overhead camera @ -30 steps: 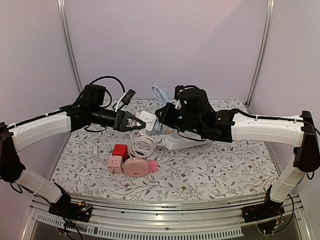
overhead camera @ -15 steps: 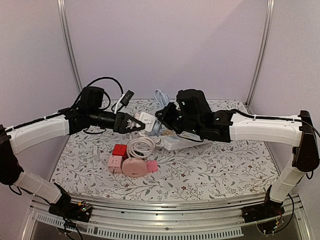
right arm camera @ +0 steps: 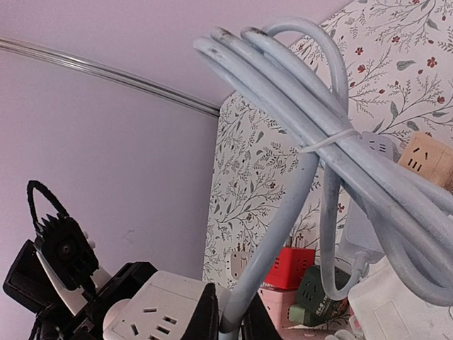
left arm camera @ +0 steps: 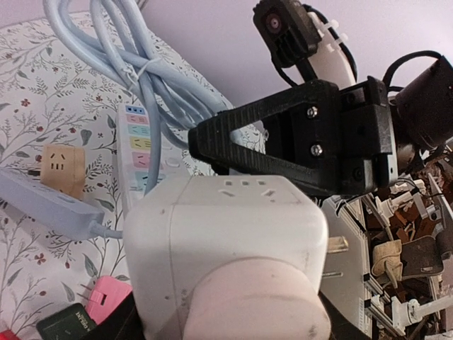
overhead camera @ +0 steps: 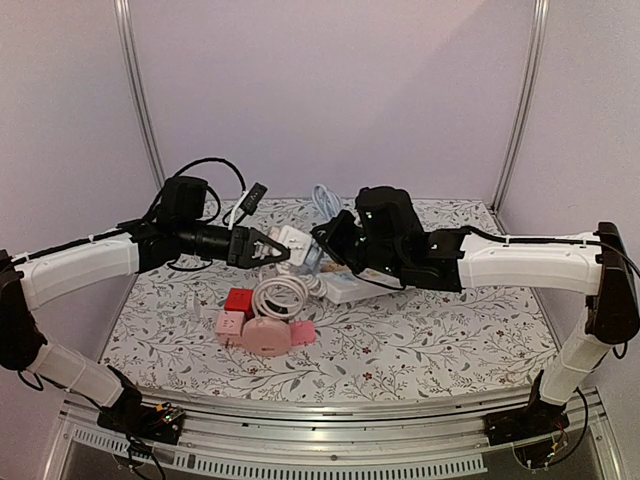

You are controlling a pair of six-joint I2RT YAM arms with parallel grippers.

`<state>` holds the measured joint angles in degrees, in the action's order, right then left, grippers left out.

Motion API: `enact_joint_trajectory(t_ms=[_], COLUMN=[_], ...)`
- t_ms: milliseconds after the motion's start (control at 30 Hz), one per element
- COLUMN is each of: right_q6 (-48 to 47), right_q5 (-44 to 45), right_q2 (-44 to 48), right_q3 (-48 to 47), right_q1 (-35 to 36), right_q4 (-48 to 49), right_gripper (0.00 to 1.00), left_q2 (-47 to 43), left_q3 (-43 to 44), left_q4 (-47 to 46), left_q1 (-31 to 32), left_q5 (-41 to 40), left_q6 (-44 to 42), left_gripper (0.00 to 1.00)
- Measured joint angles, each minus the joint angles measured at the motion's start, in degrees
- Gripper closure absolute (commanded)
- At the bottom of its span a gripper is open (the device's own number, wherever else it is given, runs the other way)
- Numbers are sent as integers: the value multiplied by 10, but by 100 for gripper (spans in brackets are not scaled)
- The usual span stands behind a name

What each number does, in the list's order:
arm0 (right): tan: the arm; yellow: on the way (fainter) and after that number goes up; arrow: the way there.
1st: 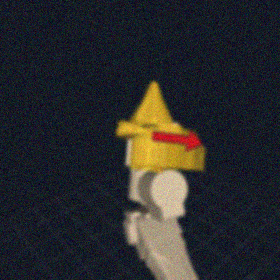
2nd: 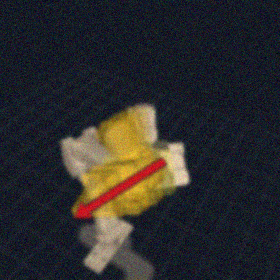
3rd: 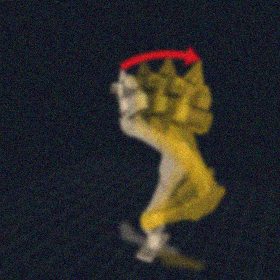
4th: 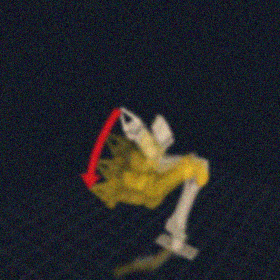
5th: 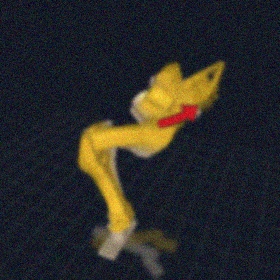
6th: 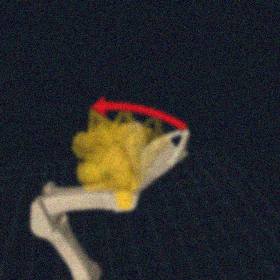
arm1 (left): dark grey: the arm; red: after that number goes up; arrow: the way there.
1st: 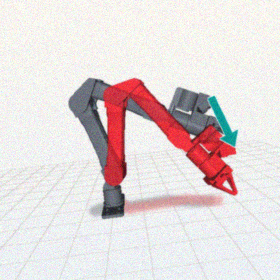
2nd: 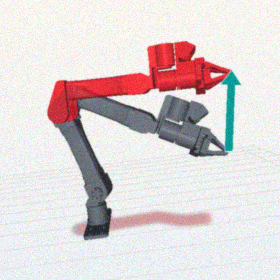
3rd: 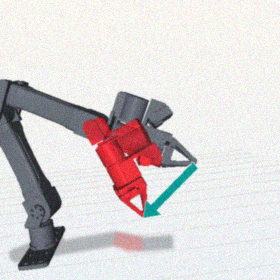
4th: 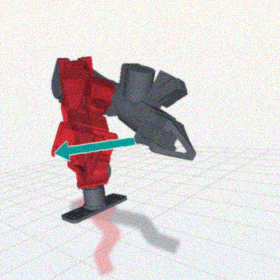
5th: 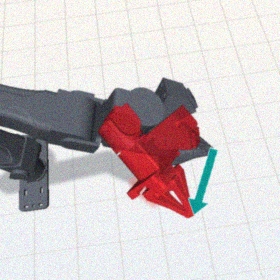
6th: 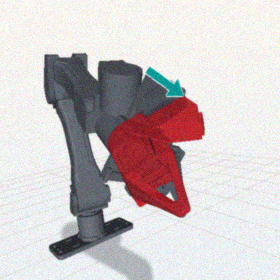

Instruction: Pull the plug off the socket

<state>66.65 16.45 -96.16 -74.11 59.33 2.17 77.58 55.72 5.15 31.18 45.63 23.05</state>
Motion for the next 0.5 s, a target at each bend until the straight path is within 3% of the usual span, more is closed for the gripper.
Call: enact_joint_trajectory(t_ms=[500], right_q6=[-5], right_q5=[10], right_q2=[7], right_q3=[7], right_q1=[5], right_q4=[8], right_gripper=[100], left_q2=[-2], left_q3=[-2], left_q4=[-10], left_q1=[-3], left_q5=[16], left_q6=[6], left_gripper=[93])
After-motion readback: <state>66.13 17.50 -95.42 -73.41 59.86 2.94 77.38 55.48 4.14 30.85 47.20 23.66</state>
